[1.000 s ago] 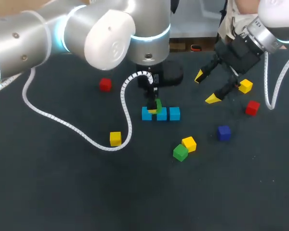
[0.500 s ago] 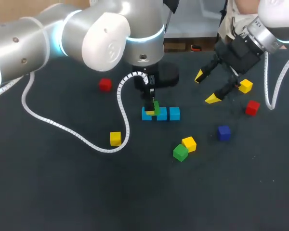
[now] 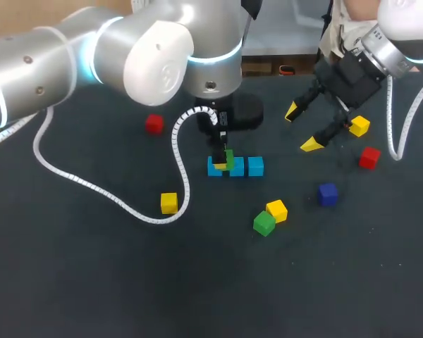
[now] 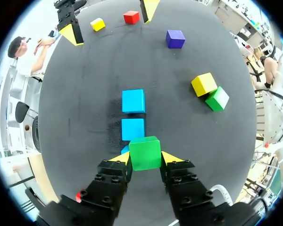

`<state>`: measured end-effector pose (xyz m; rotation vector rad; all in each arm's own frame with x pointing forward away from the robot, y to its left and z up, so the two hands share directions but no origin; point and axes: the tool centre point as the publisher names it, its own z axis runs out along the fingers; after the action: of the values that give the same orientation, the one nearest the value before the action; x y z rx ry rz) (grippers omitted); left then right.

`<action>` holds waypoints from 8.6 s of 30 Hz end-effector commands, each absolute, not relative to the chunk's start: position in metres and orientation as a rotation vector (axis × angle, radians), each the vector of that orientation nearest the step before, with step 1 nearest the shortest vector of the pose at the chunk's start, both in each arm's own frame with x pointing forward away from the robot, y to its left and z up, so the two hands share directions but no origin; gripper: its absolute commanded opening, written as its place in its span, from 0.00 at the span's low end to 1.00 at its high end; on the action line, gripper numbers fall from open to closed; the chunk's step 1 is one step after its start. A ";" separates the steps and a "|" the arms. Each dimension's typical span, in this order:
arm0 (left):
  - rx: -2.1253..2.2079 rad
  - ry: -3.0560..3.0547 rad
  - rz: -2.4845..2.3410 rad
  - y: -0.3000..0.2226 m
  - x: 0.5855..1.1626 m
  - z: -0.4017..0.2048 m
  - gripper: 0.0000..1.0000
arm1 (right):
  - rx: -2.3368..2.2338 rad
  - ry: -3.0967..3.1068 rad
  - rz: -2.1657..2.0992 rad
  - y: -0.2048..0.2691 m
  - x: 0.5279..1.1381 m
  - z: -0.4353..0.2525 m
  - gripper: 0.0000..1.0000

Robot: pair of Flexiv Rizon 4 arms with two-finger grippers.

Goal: Place the blue cubes, place green cubes on the blue cubes, place the yellow cubes on the green cubes, then place the red cubes on the yellow cubes, and place purple cube on the red cubes.

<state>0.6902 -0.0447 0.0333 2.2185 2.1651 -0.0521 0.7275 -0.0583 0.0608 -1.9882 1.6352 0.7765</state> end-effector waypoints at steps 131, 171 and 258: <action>2.223 2.096 0.021 -0.045 0.704 0.027 0.00 | -1.987 1.634 0.777 -0.058 0.727 0.061 1.00; 2.201 2.140 0.006 -0.043 0.712 0.023 1.00 | -1.987 1.634 0.777 -0.058 0.727 0.061 1.00; 2.012 2.264 0.106 -0.048 0.689 0.024 0.00 | -1.987 1.634 0.777 -0.058 0.727 0.061 1.00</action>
<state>0.6860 -0.0453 0.0234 2.0073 2.2602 0.1031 0.7275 -0.0583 0.0608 -1.9882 1.6352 0.7765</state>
